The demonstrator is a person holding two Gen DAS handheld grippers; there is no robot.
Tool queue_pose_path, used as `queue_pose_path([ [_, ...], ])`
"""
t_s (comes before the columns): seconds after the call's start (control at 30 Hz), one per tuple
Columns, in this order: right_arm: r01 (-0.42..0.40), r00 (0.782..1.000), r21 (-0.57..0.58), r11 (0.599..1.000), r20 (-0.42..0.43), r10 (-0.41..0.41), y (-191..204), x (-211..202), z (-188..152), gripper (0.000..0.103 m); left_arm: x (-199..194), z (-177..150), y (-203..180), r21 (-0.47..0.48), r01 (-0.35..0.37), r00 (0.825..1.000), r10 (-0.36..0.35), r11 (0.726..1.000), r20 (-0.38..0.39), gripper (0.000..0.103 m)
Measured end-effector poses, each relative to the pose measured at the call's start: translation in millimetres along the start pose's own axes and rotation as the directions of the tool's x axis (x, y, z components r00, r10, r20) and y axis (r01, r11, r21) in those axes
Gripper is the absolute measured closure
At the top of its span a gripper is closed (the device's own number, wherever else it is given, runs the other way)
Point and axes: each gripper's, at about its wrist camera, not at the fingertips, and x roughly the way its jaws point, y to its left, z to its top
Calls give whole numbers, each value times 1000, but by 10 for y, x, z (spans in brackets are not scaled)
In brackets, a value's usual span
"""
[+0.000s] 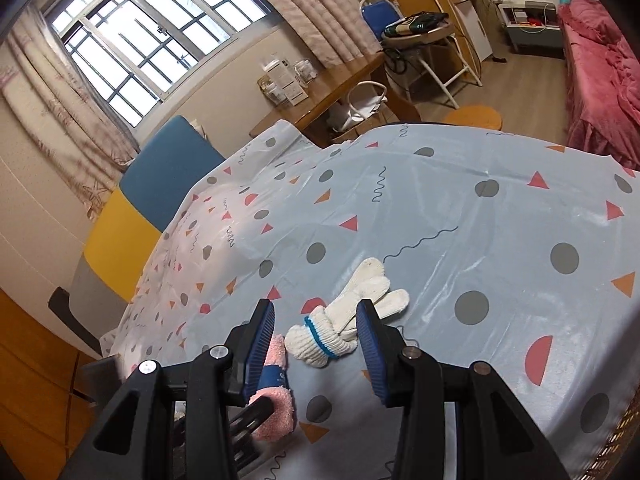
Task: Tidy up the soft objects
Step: 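Grasp the pink towel roll with the left gripper while the right gripper reaches the white glove, then drop the pink towel roll into the tray with the left gripper while the right gripper grasps the glove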
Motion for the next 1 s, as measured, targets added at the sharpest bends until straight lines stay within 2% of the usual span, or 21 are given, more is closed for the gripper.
queue_pose_path([
  [0.13, -1, 1000, -2, 1000, -19, 1, 11, 39, -11, 60, 216, 48, -3, -21, 29, 999, -30, 999, -40, 29],
  [0.23, -3, 1000, -5, 1000, -28, 2, 15, 51, -20, 60, 235, 21, -47, 13, -9, 999, 9, 1000, -31, 31],
  [0.33, 6, 999, -4, 1000, -36, -6, 11, 67, -26, 60, 192, -5, 2, 9, -39, 999, 39, 999, -25, 50],
  [0.37, 8, 999, -3, 1000, -37, -8, 12, 67, -27, 60, 164, -10, 40, -1, -46, 999, 46, 999, -25, 66],
  [0.4, 16, 999, -5, 1000, -39, -16, 16, 75, -31, 60, 146, -7, 72, -9, -52, 998, 51, 999, -25, 67],
  [0.5, 41, 996, -13, 999, -79, -42, 28, 153, -48, 60, 48, -38, 201, -50, -42, 998, 40, 998, -50, 69],
  [0.57, 51, 989, -4, 999, -138, -51, 12, 262, -59, 60, -79, -47, 234, -51, -45, 999, 44, 998, -19, 69],
  [0.7, 38, 958, 119, 992, -287, -3, -123, 549, -94, 60, -491, -54, 403, -114, -37, 998, 43, 993, 49, 69],
  [0.77, 42, 950, 166, 985, -312, 13, -163, 667, -81, 60, -668, -21, 477, -142, -31, 996, 43, 989, 80, 69],
  [0.9, 90, 932, 222, 971, -362, -4, -200, 890, -75, 47, -1045, 60, 605, -189, -40, 986, 70, 981, 152, 69],
  [1.0, 119, 935, 268, 956, -353, -17, -229, 989, -45, 47, -1295, 93, 733, -223, -53, 977, 96, 973, 188, 69],
])
